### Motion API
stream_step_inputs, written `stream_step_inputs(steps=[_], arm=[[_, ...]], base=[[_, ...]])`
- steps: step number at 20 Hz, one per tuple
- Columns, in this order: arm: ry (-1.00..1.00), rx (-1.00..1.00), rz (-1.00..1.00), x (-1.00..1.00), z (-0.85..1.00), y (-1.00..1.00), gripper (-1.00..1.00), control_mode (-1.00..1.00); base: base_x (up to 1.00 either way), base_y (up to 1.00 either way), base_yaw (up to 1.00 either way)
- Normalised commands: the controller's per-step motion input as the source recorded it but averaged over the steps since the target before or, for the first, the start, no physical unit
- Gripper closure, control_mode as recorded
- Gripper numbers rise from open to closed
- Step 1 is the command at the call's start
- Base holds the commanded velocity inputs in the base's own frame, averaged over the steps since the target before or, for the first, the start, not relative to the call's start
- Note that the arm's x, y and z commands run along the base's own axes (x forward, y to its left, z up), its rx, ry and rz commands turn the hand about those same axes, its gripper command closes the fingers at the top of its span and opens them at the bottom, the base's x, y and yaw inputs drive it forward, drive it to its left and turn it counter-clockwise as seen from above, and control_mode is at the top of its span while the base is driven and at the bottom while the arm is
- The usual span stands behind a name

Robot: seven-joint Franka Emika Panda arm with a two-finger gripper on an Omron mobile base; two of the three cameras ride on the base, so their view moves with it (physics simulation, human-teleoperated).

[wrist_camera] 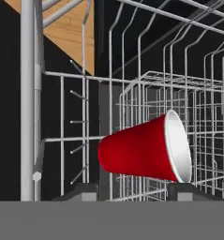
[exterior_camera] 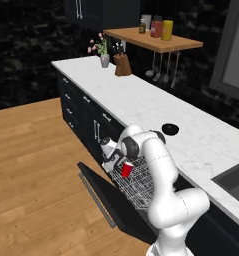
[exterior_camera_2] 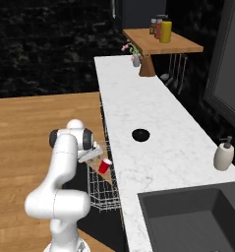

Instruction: Pick up the cup and bowl from the counter, place them in the dishwasher, and close the dishwasher door.

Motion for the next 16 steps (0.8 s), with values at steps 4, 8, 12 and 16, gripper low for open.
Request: stream_step_inputs(steps=[4, 8, 12, 16], arm=[[-0.12, -0.01, 0.00, -0.59, 0.83, 0.30, -1.00, -1.00], [-0.01, -0.04, 0.00, -0.66, 1.00, 0.55, -1.00, -1.00], [-0.01, 0.00, 0.00, -0.57, 1.00, 0.35, -1.00, -1.00], [-0.09, 0.02, 0.00, -0.33, 1.00, -0.08, -1.00, -1.00]], base=[[0.00, 0.00, 0.00], [0.00, 0.00, 0.00], [0.00, 0.00, 0.00], [0.00, 0.00, 0.00]])
